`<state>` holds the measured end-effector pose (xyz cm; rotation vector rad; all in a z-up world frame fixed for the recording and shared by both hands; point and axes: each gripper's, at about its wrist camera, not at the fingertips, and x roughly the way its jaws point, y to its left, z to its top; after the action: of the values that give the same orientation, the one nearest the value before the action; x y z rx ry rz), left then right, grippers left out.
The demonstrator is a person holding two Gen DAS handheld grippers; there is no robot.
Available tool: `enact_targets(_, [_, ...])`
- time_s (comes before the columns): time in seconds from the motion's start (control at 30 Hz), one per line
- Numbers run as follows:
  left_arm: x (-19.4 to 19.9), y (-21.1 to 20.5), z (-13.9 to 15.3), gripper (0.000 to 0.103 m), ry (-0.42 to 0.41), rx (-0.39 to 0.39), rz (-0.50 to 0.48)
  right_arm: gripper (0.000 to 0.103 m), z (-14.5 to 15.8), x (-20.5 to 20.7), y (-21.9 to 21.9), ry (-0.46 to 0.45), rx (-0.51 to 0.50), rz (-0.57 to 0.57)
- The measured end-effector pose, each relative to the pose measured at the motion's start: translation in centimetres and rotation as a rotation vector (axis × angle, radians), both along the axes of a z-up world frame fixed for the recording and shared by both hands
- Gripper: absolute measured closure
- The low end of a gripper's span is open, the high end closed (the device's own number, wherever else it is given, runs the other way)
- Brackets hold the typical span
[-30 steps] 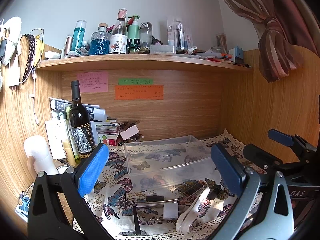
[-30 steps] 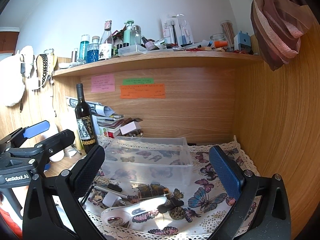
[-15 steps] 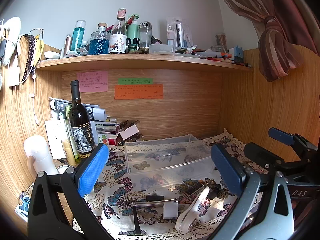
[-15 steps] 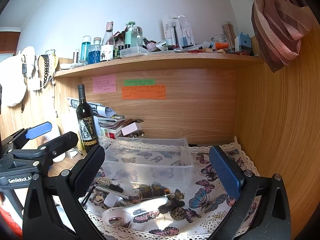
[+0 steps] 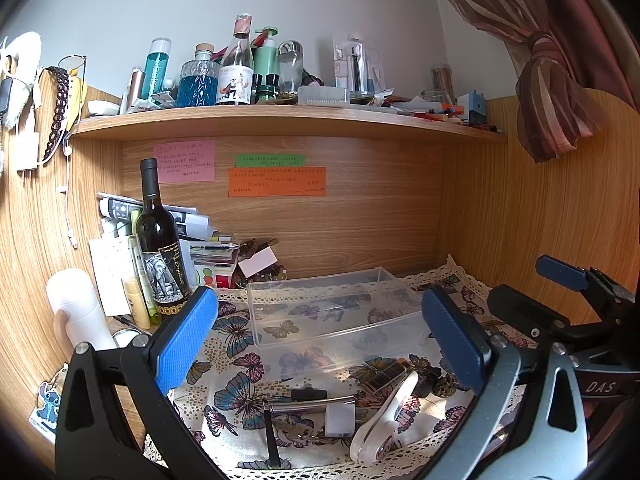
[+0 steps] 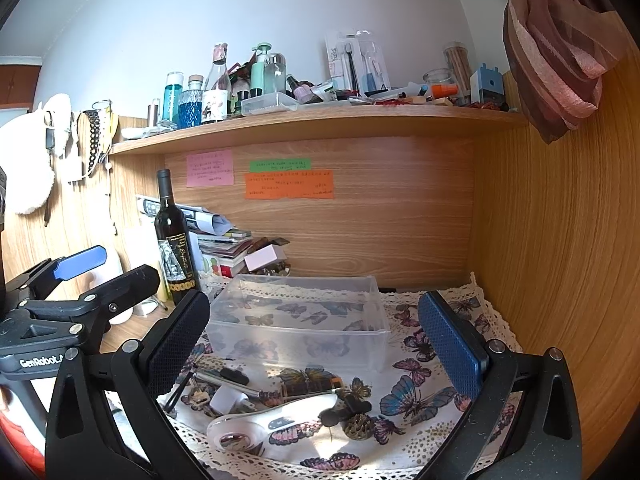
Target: Organize rigid objects
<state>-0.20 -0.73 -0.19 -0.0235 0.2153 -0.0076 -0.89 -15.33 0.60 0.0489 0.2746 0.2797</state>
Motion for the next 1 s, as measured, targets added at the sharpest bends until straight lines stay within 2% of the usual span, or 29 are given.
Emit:
enact_targets(0.63, [0.1,0.0,0.0,0.000,0.000,-0.001,-0.001,0.000,-0.2,0.2,0.0,0.019,0.009,0.019])
enact_targets(0.87, [1.3,1.6,-0.9,0.000,0.060,-0.019,0.004,0.000,-0.9,1.2,-0.5,0.050,0.000,0.003])
enact_targets(0.93, [1.6,2.3,-1.4,0.010,0.082,-0.021,0.016,0.004,-1.3,1.6,-0.9,0.064,-0.012,-0.013])
enact_targets(1.0, [2.1,2.9,-2.0,0.016,0.122,-0.022,0.026,0.010,-1.9,2.1,-1.2,0.093,-0.027,-0.015])
